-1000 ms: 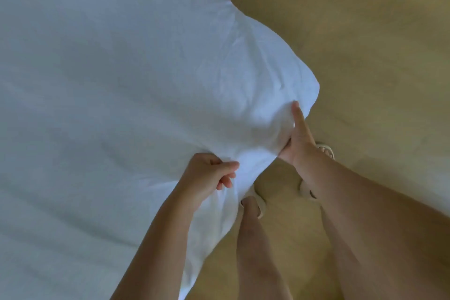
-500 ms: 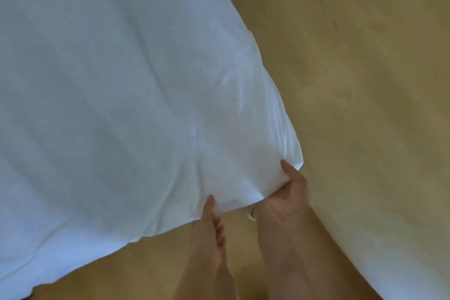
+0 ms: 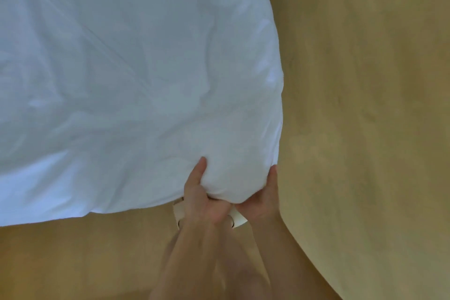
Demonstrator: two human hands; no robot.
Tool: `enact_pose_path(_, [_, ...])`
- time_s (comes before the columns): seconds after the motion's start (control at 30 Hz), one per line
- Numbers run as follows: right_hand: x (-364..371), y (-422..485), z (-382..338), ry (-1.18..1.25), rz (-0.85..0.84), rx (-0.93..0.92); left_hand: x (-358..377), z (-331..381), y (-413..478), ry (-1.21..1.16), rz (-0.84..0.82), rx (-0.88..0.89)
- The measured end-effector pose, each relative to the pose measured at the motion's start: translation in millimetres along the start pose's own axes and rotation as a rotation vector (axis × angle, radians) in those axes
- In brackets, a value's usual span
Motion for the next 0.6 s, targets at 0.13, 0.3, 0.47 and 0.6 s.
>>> enact_pose_path(0.13, [18, -1, -25, -0.101, 0.003, -0.147, 7, 9, -25, -0.06, -0.13, 0.004])
enact_pose_path(0.3, [32, -25, -69, -0.049, 0.016, -0.17, -14, 19, -38, -0.085, -0.168, 0.02])
enact_pose_path(0.47, [41, -60, -59, -0.045, -0.044, -0.22, -19, 34, -43, 0.017, -0.137, 0.042])
enact_pose_path(0.6, [40, -75, -58, -0.096, 0.069, -0.183, -17, 31, -45, 0.02, -0.117, 0.043])
Point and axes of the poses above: each hand's wrist, its own y-axis towards the middle knuckle, its own x-axis out of the palm, z = x × y, the point moved 8 cm from there along y, towards the middle knuckle, and after that the axes turned 1 degree about -x, right-handed, at the moved point
